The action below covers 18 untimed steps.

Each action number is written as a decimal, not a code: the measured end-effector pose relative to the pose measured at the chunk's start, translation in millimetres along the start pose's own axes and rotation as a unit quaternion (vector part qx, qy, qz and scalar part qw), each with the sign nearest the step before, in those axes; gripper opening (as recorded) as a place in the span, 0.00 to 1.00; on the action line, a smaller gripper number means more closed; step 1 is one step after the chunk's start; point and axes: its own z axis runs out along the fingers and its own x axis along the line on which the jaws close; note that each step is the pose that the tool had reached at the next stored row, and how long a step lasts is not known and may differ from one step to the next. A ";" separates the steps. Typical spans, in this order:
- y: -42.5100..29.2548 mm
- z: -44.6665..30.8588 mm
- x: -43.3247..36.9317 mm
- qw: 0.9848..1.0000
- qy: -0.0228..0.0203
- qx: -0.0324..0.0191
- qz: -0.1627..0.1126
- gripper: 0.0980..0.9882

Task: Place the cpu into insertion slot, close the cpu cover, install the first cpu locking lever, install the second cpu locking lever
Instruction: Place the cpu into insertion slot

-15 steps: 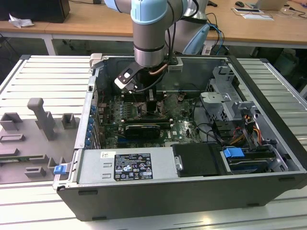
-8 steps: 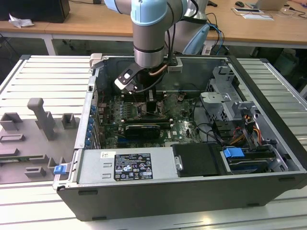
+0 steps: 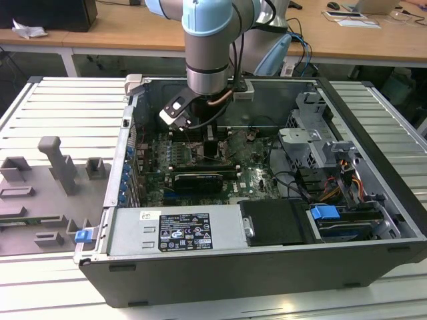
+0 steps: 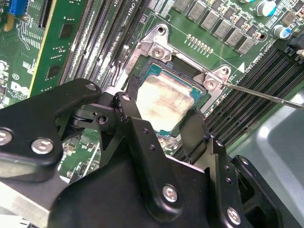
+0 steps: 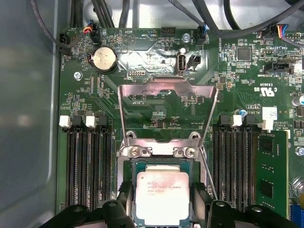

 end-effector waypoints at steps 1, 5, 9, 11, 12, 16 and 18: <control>0.3 0.0 0.0 1.000 0.000 0.000 0.000 0.58; 0.5 -3.3 0.0 1.000 0.000 0.000 0.000 0.58; 0.8 -7.9 -0.1 1.000 0.000 0.000 0.000 0.58; 1.1 -11.9 -0.1 1.000 0.000 0.000 0.000 0.58; 1.1 -12.9 -0.1 1.000 0.000 0.000 0.000 0.58; 1.4 -17.4 -0.1 1.000 0.000 0.000 0.000 0.35; 1.6 -20.1 -0.2 1.000 0.000 0.000 0.000 0.22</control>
